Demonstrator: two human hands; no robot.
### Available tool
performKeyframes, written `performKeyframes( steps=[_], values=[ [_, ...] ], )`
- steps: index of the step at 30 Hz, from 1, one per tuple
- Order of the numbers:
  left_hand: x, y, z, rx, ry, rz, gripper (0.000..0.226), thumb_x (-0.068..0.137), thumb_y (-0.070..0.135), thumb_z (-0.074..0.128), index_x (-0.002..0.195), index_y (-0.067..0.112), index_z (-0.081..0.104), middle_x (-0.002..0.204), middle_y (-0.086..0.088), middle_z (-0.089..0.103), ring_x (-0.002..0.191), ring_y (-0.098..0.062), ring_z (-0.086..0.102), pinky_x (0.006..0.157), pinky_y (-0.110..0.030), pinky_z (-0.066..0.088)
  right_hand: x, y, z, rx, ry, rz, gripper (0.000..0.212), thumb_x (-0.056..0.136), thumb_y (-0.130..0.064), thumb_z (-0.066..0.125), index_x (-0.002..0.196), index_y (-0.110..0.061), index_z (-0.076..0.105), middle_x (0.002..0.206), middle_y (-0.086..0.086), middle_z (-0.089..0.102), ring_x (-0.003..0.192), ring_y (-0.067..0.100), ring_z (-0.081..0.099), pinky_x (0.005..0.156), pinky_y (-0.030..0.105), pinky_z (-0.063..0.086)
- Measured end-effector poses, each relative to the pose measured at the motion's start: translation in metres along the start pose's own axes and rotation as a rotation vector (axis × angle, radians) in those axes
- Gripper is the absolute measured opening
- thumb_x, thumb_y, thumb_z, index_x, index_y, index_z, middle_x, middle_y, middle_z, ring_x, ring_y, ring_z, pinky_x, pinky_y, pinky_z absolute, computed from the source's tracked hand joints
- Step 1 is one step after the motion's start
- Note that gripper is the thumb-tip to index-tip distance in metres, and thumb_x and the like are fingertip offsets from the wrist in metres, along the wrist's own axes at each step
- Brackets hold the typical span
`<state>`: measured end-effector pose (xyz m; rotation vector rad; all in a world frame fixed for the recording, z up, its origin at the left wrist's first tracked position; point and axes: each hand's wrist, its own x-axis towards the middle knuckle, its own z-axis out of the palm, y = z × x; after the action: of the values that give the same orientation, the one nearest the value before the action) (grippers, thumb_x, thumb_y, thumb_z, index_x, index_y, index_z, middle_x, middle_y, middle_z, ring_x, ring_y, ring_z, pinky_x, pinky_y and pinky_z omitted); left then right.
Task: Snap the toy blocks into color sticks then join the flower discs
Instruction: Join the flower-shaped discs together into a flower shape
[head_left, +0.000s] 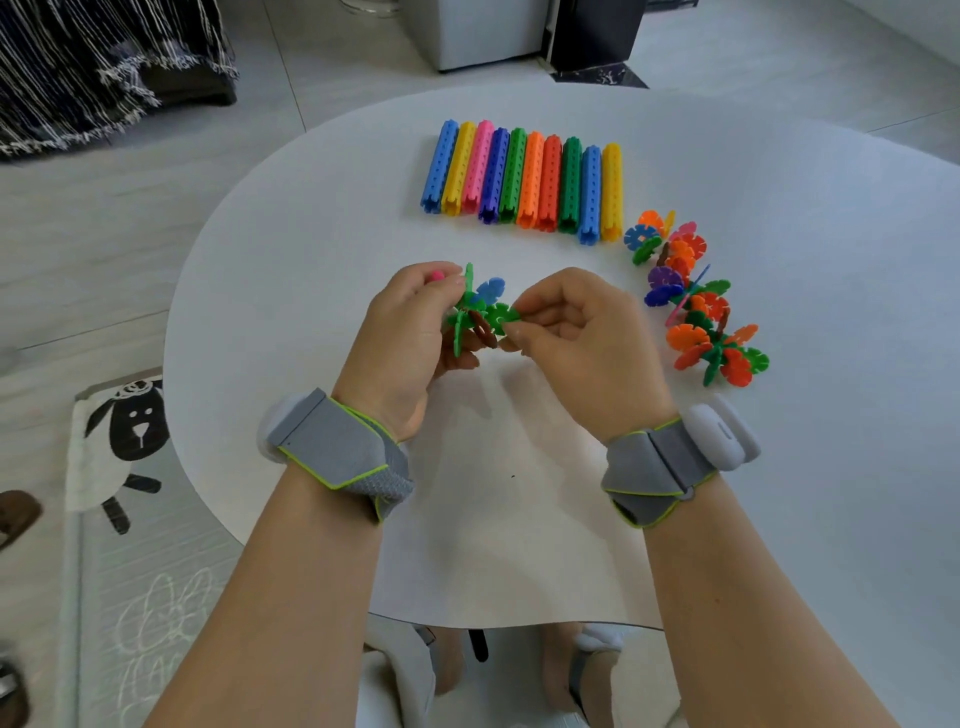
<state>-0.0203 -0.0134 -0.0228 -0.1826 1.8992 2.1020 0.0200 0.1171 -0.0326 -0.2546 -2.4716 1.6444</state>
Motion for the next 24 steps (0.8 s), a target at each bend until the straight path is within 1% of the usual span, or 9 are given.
performKeyframes(
  steps=[2, 6, 10, 13, 15, 19, 21, 24],
  values=[
    [0.0003, 0.0007, -0.0006, 0.015, -0.002, -0.001, 0.014, 0.095, 0.015, 0.045, 0.091, 0.020, 0.057, 0.079, -0.003, 0.058, 0.049, -0.010, 0.056, 0.053, -0.026, 0.046, -0.0041, -0.0021, -0.0023, 0.029, -0.012, -0.025, 0.025, 0.082, 0.003, 0.067, 0.079, -0.022, 0.060, 0.074, -0.005, 0.068, 0.069, 0.006, 0.070, 0.072, 0.029, 0.058],
    [0.0007, 0.0008, -0.0019, 0.053, -0.019, -0.007, 0.014, 0.095, 0.015, 0.044, 0.094, 0.019, 0.058, 0.080, -0.004, 0.056, 0.052, -0.014, 0.051, 0.050, -0.025, 0.043, -0.0084, -0.0056, -0.0064, 0.039, 0.016, -0.067, 0.028, 0.081, 0.002, 0.068, 0.078, -0.025, 0.059, 0.077, -0.004, 0.069, 0.069, 0.005, 0.070, 0.070, 0.022, 0.057],
    [-0.0013, 0.0018, 0.0003, 0.042, -0.042, -0.008, 0.012, 0.096, 0.017, 0.045, 0.094, 0.017, 0.057, 0.073, -0.005, 0.053, 0.047, -0.014, 0.047, 0.047, -0.024, 0.040, -0.0087, -0.0070, -0.0085, 0.036, 0.023, -0.085, 0.025, 0.081, 0.002, 0.068, 0.081, -0.023, 0.062, 0.078, -0.006, 0.069, 0.069, 0.003, 0.070, 0.068, 0.016, 0.055],
    [-0.0011, 0.0018, 0.0012, 0.045, -0.032, -0.020, 0.013, 0.096, 0.020, 0.044, 0.092, 0.018, 0.056, 0.069, -0.003, 0.053, 0.045, -0.012, 0.046, 0.048, -0.023, 0.039, -0.0094, -0.0068, -0.0082, 0.023, 0.023, -0.101, 0.025, 0.082, 0.002, 0.068, 0.087, -0.022, 0.064, 0.079, -0.011, 0.068, 0.071, 0.002, 0.070, 0.071, 0.017, 0.055],
    [-0.0007, 0.0014, 0.0013, 0.029, -0.022, -0.033, 0.013, 0.096, 0.021, 0.044, 0.090, 0.019, 0.056, 0.069, -0.002, 0.053, 0.044, -0.011, 0.045, 0.050, -0.023, 0.039, -0.0099, -0.0065, -0.0071, 0.006, 0.031, -0.109, 0.025, 0.082, 0.000, 0.068, 0.086, -0.024, 0.064, 0.077, -0.014, 0.067, 0.071, 0.002, 0.070, 0.073, 0.019, 0.057],
    [-0.0009, 0.0015, 0.0035, -0.019, -0.005, -0.052, 0.013, 0.096, 0.022, 0.044, 0.090, 0.017, 0.055, 0.066, -0.002, 0.052, 0.044, -0.011, 0.043, 0.045, -0.018, 0.038, -0.0112, -0.0056, -0.0034, 0.026, 0.060, -0.112, 0.031, 0.081, 0.000, 0.069, 0.076, -0.030, 0.060, 0.075, -0.010, 0.069, 0.070, 0.004, 0.070, 0.071, 0.025, 0.058],
    [-0.0011, 0.0015, 0.0038, -0.036, 0.000, -0.061, 0.015, 0.096, 0.023, 0.044, 0.087, 0.017, 0.053, 0.060, -0.001, 0.051, 0.042, -0.011, 0.042, 0.043, -0.018, 0.036, -0.0117, -0.0050, -0.0016, 0.067, 0.071, -0.101, 0.031, 0.081, 0.002, 0.068, 0.075, -0.027, 0.059, 0.075, -0.006, 0.069, 0.069, 0.005, 0.071, 0.069, 0.026, 0.059],
    [-0.0012, 0.0010, 0.0041, -0.037, -0.004, -0.063, 0.016, 0.096, 0.022, 0.044, 0.083, 0.016, 0.052, 0.057, 0.000, 0.048, 0.041, -0.012, 0.040, 0.044, -0.018, 0.031, -0.0116, -0.0052, -0.0010, 0.102, 0.078, -0.093, 0.029, 0.081, 0.003, 0.068, 0.075, -0.024, 0.058, 0.075, -0.004, 0.069, 0.069, 0.005, 0.071, 0.068, 0.025, 0.059]
  ],
)
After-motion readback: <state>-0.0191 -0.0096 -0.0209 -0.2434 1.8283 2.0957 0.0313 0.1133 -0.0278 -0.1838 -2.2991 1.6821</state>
